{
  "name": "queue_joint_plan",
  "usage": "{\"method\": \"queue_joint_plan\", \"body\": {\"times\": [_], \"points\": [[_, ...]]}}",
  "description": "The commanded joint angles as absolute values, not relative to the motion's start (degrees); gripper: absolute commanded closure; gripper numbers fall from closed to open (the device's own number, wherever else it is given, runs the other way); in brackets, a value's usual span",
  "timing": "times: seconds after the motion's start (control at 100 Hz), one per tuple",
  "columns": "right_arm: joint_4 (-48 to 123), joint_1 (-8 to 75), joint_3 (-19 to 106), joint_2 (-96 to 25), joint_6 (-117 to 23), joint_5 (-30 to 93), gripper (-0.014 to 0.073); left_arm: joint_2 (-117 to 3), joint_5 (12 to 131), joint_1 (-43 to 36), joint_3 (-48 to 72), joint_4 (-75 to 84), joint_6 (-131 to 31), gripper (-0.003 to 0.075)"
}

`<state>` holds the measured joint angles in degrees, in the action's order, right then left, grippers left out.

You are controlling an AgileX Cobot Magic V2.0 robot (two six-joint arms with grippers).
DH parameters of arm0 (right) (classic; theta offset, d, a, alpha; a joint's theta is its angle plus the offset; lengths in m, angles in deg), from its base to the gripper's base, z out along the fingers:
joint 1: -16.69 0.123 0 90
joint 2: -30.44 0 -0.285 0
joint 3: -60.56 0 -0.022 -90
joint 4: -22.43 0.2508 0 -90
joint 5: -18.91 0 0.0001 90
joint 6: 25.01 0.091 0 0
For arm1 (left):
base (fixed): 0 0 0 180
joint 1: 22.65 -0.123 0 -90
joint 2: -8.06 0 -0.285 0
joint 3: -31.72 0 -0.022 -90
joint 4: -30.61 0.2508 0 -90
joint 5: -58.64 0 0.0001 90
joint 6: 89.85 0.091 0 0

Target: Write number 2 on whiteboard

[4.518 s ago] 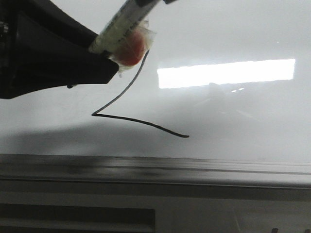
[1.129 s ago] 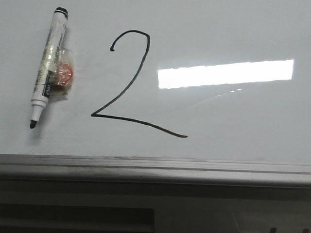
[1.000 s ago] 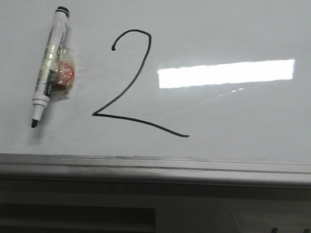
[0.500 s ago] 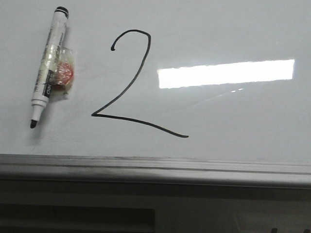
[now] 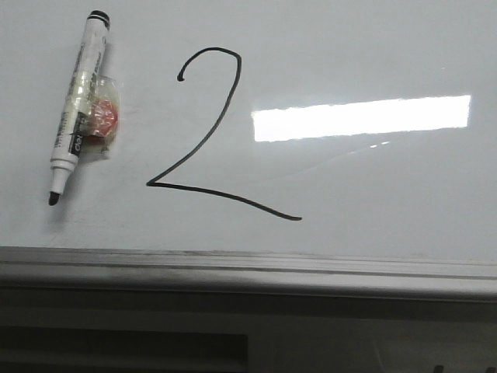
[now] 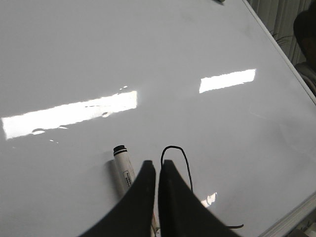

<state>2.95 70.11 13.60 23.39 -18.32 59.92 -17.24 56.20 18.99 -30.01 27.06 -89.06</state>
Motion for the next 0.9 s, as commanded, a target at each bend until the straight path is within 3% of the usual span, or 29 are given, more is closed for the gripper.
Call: {"method": "queue_joint_plan", "body": {"times": [0.0, 0.18, 0.35, 0.89], "points": [[2.17, 69.7, 14.85, 23.03, -18.3, 56.2, 0.0664, -17.62, 51.67, 18.91, -28.48, 27.2, -89.32, 0.0739], [2.17, 69.7, 14.85, 23.03, -18.3, 56.2, 0.0664, -17.62, 50.78, 17.76, -28.48, 27.2, -89.53, 0.0739], [2.17, 69.7, 14.85, 23.03, -18.3, 56.2, 0.0664, -15.85, 50.21, 11.96, -29.32, 27.2, -89.85, 0.0739], [2.17, 69.7, 14.85, 23.03, -18.3, 56.29, 0.0664, -1.38, 50.32, -18.45, -42.11, 32.78, -90.83, 0.0739]]}}
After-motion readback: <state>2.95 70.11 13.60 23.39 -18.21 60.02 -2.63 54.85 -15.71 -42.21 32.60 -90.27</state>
